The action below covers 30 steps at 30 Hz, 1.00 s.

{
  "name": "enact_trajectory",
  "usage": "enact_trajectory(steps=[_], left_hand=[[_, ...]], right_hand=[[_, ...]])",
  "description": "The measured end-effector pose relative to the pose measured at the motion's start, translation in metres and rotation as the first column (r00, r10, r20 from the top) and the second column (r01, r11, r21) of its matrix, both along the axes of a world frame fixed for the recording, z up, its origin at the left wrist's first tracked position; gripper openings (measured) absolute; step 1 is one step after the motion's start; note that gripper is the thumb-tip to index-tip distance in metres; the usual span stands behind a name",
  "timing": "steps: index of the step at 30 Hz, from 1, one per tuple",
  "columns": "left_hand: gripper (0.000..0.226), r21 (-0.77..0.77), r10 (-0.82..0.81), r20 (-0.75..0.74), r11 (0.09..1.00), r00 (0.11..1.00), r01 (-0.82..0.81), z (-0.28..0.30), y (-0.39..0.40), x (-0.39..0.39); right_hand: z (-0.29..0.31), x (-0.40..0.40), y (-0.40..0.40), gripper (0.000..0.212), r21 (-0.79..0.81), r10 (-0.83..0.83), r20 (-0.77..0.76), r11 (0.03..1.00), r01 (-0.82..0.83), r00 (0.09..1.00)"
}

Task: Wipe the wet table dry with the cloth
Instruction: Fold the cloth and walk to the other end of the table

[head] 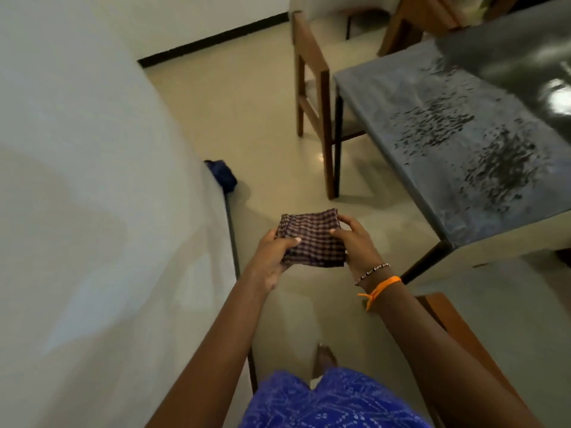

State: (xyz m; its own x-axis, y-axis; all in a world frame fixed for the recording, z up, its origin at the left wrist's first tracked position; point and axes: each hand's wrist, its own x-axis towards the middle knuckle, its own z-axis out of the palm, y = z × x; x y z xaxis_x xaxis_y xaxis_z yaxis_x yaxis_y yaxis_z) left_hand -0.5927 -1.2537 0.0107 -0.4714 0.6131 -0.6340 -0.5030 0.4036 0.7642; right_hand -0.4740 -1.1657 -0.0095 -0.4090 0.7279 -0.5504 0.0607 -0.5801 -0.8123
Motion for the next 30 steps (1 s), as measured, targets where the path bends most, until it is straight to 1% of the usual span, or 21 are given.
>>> enact_trajectory(steps=[4,9,12,14,17,20,23,26,30], left_hand=[[0.041,0.029,-0.078,0.053,0.997,0.996,0.076,0.002,0.093,-0.025],[0.035,0.08,-0.27,0.099,0.962,0.958,0.262,-0.004,0.207,-0.041],[0.035,0.091,-0.334,0.087,0.941,0.939,0.326,-0.01,0.273,-0.058],[0.037,0.083,-0.406,0.077,0.913,0.911,0.4,-0.011,0.32,-0.071],[0.037,0.077,-0.492,0.051,0.869,0.869,0.488,-0.011,0.384,-0.086],[0.037,0.071,-0.58,0.043,0.814,0.814,0.576,-0.016,0.449,-0.092],[0.031,0.073,-0.656,0.059,0.755,0.753,0.652,-0.022,0.502,-0.084],[0.029,0.093,-0.75,0.077,0.661,0.657,0.744,-0.028,0.561,-0.061],[0.03,0.113,-0.827,0.062,0.562,0.558,0.82,-0.025,0.627,-0.02]], right_hand=[[0.009,-0.011,0.073,0.043,0.034,-0.108,-0.009,0.994,0.108,0.994],[0.003,-0.019,0.164,0.041,0.04,-0.283,0.022,0.958,0.282,0.959],[-0.002,-0.032,0.217,0.043,0.031,-0.382,0.039,0.924,0.381,0.923],[-0.003,-0.043,0.252,0.044,0.013,-0.435,0.036,0.9,0.435,0.9],[-0.002,-0.055,0.302,0.047,0.044,-0.505,0.079,0.863,0.503,0.86],[-0.004,-0.057,0.348,0.048,0.054,-0.582,0.089,0.813,0.58,0.808],[-0.012,-0.05,0.385,0.049,0.111,-0.651,0.134,0.759,0.641,0.747],[-0.022,-0.033,0.431,0.049,0.185,-0.738,0.185,0.675,0.714,0.649],[-0.024,0.001,0.49,0.048,0.268,-0.819,0.225,0.572,0.775,0.527]])
